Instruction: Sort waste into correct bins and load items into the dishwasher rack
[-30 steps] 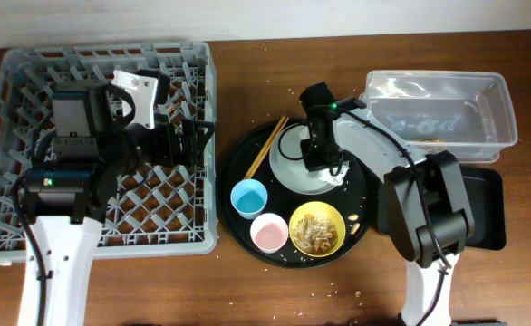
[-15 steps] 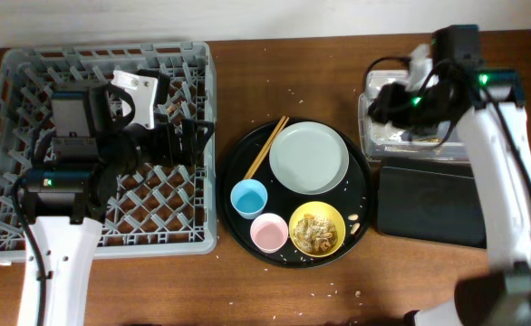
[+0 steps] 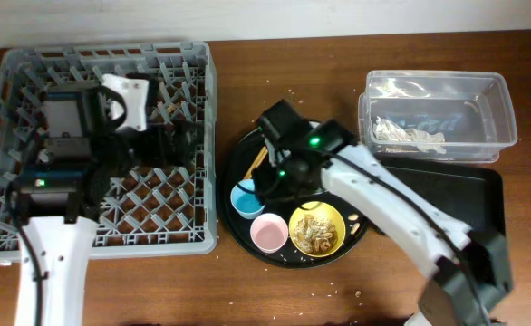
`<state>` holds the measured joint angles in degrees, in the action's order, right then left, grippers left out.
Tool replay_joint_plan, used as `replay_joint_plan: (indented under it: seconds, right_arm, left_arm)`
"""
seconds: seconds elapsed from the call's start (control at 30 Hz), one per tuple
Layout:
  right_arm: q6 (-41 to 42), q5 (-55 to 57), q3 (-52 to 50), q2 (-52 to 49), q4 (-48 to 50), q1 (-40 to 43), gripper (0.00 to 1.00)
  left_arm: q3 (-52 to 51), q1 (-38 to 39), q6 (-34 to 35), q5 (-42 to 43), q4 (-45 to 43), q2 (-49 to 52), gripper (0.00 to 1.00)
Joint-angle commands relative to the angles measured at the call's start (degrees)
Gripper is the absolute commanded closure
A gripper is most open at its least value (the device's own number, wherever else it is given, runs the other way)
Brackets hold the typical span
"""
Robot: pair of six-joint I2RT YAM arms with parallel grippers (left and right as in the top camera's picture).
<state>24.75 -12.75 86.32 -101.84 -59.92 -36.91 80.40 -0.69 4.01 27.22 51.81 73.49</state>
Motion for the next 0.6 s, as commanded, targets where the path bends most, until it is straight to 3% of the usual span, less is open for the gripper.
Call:
replay_joint_plan:
  seconds: [0.0, 0.03, 0.17, 0.23, 0.3, 0.43, 0.47, 0.57]
  right_arm:
    - [2.78, 2.25, -2.51, -6.29, 6.54, 0.04, 0.35]
    - [2.99, 2.21, -2.51, -8.39, 8.61, 0.07, 0.41]
    - [3.37, 1.40, -1.70, -9.70, 9.88, 1.55, 0.94]
    - [2.34, 1.38, 0.37, -6.34, 7.78, 3.58, 0.96]
    - [-3.87, -4.81, 5.11, 0.52, 5.03, 8.00, 0.96]
    - [-29.33, -46.03, 9.16, 11.21, 4.72, 17.99, 0.96]
    - [-32.94, -52.72, 9.16, 11.72, 4.68, 18.88, 0.96]
    - [-33.55, -56.28, 9.16, 11.69, 4.87, 19.23, 0.96]
  left_arm:
    - [1.46, -12.39, 8.17, -4.09, 3.13, -3.65, 0.01]
    - [1.46, -14.84, 8.17, -4.07, 3.23, -3.74, 0.01]
    - [1.46, -15.72, 8.13, -3.61, 6.56, -3.72, 0.01]
    - [1.44, -15.72, 7.15, 4.26, 5.62, -3.65, 0.01]
    - [1.44, -15.72, 4.37, 21.75, 3.58, -2.54, 0.01]
    - [1.44, -9.40, -2.58, 50.01, 2.71, 3.69, 0.08]
    - [1.44, -6.05, -2.60, 53.48, 2.71, 5.53, 0.09]
    - [1.44, 1.03, -2.60, 60.63, 2.67, 7.82, 0.10]
